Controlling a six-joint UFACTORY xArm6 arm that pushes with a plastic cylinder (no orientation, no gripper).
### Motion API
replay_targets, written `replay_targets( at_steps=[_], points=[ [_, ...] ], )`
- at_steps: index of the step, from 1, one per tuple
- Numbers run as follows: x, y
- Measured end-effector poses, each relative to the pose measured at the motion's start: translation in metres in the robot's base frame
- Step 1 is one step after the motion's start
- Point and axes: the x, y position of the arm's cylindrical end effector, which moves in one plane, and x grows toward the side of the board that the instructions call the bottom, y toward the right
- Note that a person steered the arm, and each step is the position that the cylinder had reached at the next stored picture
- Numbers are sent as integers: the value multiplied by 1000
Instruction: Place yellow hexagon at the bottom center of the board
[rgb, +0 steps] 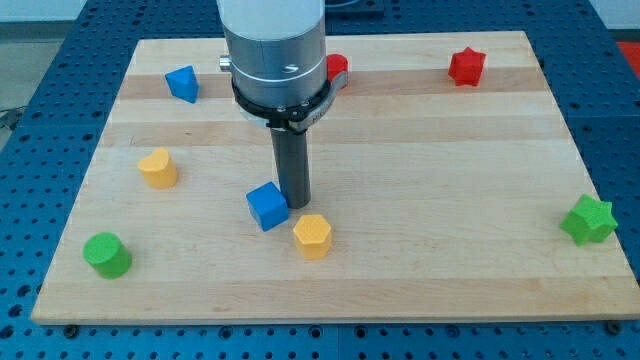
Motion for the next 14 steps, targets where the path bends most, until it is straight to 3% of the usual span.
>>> replay_targets(
  at_steps=[6, 7, 9, 10, 11, 14],
  points=[
    [46, 22],
    [36, 20],
    [34, -43],
    [59, -58],
    [112, -57],
    [70, -51]
  ],
)
